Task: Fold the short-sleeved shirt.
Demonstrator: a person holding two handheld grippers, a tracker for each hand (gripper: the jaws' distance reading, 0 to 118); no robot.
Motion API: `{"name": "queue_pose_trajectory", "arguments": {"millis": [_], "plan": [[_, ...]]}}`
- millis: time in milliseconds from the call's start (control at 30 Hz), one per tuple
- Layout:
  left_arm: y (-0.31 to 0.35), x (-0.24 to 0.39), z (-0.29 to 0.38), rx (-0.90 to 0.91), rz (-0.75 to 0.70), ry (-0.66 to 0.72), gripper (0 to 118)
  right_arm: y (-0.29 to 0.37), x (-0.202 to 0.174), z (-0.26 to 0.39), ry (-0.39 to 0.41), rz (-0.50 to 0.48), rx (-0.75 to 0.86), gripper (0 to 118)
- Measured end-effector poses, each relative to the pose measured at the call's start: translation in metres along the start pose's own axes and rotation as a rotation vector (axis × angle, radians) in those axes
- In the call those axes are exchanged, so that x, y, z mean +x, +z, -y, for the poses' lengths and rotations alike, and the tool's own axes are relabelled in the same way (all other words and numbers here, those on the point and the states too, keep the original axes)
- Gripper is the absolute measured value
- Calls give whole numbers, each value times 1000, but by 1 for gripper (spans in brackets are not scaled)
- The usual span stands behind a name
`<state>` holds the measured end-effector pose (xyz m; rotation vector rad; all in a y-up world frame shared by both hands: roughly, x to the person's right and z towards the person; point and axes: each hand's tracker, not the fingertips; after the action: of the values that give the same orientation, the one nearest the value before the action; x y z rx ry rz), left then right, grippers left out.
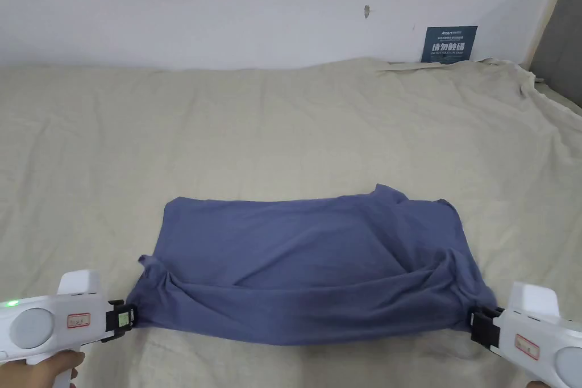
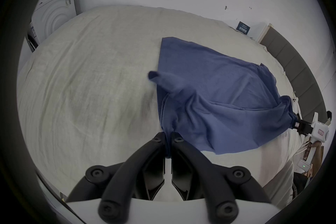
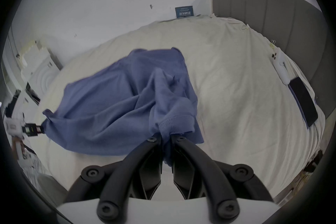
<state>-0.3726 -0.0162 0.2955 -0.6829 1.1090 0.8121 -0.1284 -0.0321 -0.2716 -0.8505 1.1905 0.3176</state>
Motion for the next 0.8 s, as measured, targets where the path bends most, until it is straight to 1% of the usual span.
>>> {"name": "queue_pose_trajectory", "arguments": {"millis": [33, 133, 367, 500, 533, 633, 800], "plan": [[4, -4, 4, -1, 19, 25, 2, 6, 3, 1, -9, -3, -2, 7], [20, -9, 27, 3, 23, 20, 2, 30, 9, 12, -38, -17, 10, 7], [39, -17, 78, -50, -14, -3, 2, 63, 15, 51, -58, -13, -14, 7], [26, -33, 97, -75, -22, 24, 2, 59, 17, 74, -56, 19, -61, 7], [32, -22, 102, -75, -29, 22, 2, 56, 17, 78, -54, 31, -69, 7], [27, -23, 104, -78, -52, 22, 2, 46, 20, 86, -50, 60, -100, 7], [24, -17, 105, -100, -85, 5, 2, 37, 24, 95, -69, 80, -126, 7]]}}
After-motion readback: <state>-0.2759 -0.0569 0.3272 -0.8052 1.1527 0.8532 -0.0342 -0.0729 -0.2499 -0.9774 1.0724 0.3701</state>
